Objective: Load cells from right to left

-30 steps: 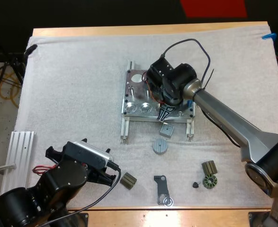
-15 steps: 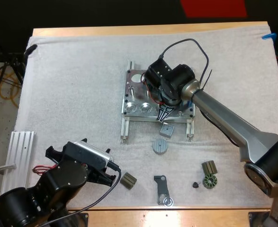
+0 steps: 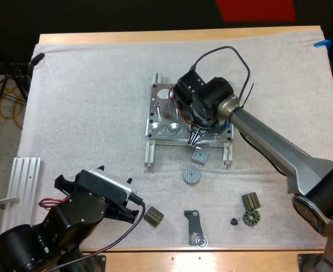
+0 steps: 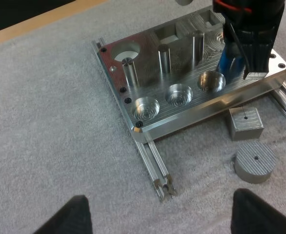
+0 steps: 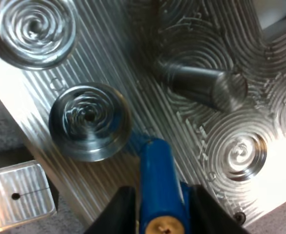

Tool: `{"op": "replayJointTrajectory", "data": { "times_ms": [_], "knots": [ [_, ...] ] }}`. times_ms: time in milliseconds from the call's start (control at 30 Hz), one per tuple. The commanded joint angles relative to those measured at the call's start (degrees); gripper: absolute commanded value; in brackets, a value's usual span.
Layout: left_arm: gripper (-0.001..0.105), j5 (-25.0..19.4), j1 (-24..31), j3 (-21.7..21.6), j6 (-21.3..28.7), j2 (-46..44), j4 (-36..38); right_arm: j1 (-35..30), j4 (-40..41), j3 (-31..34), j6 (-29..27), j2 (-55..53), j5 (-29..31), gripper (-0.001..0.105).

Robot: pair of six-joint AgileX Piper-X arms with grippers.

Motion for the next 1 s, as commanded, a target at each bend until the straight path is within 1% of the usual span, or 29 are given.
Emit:
{"op": "replayJointTrajectory", "data": {
  "times_ms": [0, 367, 600, 800, 967],
  "knots": [
    [0.06, -0.3, 0.02, 0.1, -0.09, -0.01, -0.48, 0.06, -0.68, 0.02, 0.22, 0.22, -0.15, 0.036],
    [0.06, -0.3, 0.02, 0.1, -0.09, -0.01, -0.48, 0.07, -3.43, 0.02, 0.47, -4.47, -0.15, 0.036],
    [0.06, 0.25, 0.02, 0.1, -0.09, -0.01, -0.48, 0.07, -3.64, 0.02, 0.47, -7.2, -0.15, 0.036],
    [0.06, 1.73, 0.02, 0.1, -0.09, -0.01, -0.48, 0.07, -3.41, 0.13, 0.47, -7.49, -0.15, 0.036],
    [0.06, 1.85, 0.02, 0.1, -0.09, -0.01, -0.48, 0.07, -3.56, 0.17, 0.47, -7.12, -0.15, 0.036]
  ]
}}
